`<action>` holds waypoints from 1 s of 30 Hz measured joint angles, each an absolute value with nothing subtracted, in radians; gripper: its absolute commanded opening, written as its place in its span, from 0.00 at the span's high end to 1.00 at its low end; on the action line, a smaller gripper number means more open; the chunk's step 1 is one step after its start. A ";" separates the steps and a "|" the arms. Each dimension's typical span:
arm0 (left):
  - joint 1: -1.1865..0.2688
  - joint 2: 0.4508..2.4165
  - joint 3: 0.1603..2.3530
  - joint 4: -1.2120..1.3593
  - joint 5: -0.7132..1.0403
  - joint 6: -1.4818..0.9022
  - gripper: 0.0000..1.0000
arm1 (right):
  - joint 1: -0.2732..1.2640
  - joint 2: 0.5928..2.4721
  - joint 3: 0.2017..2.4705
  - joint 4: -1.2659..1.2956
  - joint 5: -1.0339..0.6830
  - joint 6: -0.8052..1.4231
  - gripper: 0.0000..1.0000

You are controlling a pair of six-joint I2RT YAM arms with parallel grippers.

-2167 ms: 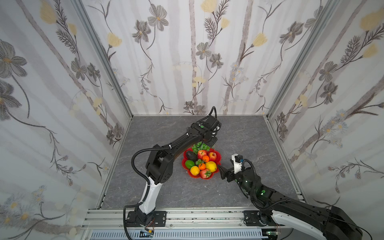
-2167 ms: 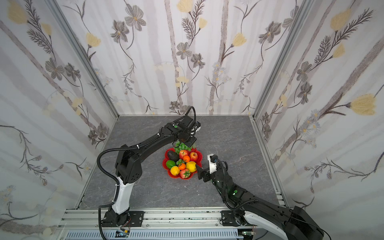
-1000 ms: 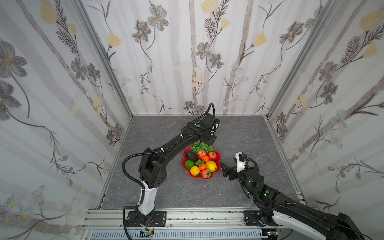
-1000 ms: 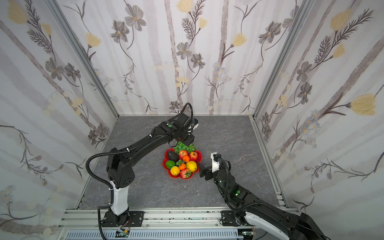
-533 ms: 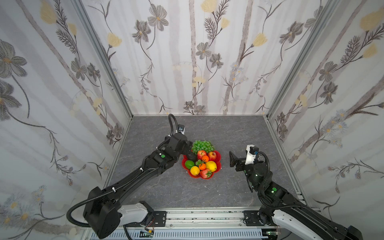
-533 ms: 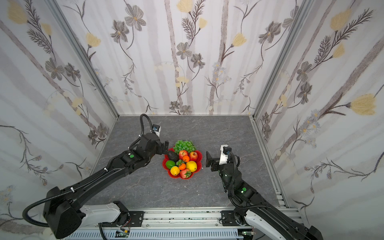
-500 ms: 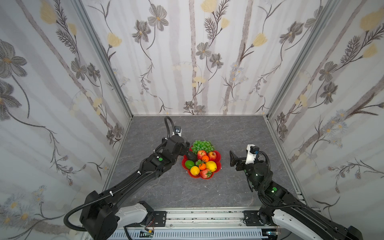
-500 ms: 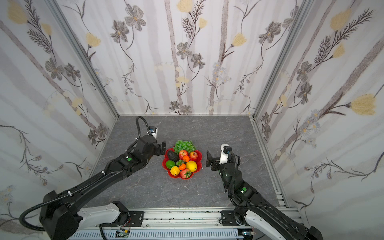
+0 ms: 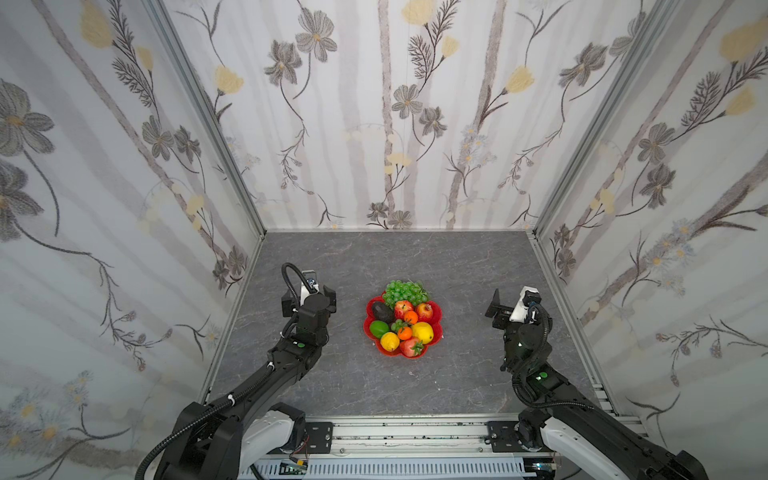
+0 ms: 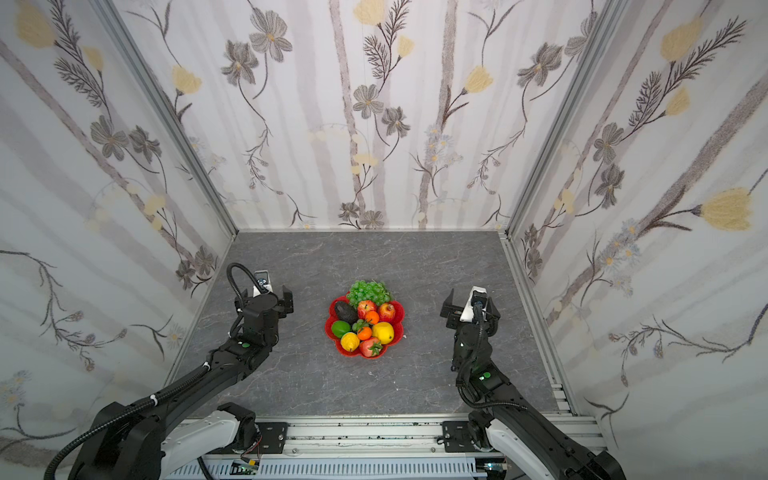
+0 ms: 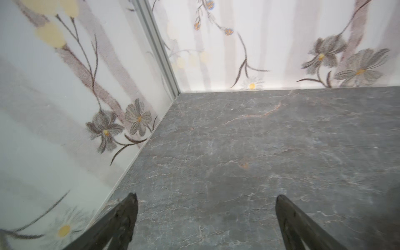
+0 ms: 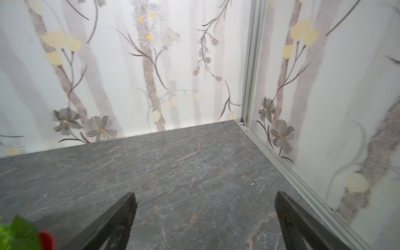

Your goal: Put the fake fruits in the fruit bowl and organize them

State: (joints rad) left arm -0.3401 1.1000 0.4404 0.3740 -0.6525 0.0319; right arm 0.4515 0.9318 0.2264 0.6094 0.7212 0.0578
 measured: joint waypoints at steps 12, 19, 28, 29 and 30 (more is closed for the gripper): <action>-0.100 1.494 0.337 0.831 -0.322 0.051 0.00 | 0.267 1.230 0.124 0.995 0.588 0.022 0.00; -0.013 1.563 0.380 0.878 -0.184 -0.008 0.00 | 0.232 1.381 0.100 1.272 0.500 -0.057 0.00; -0.012 1.565 0.380 0.878 -0.132 -0.027 0.00 | 0.120 1.462 0.141 1.364 0.356 -0.040 0.00; -0.012 1.565 0.380 0.878 -0.130 -0.027 0.00 | 0.106 1.485 0.149 1.367 0.339 -0.030 0.00; -0.012 1.565 0.380 0.878 -0.128 -0.027 0.00 | 0.098 1.499 0.154 1.353 0.329 -0.024 0.00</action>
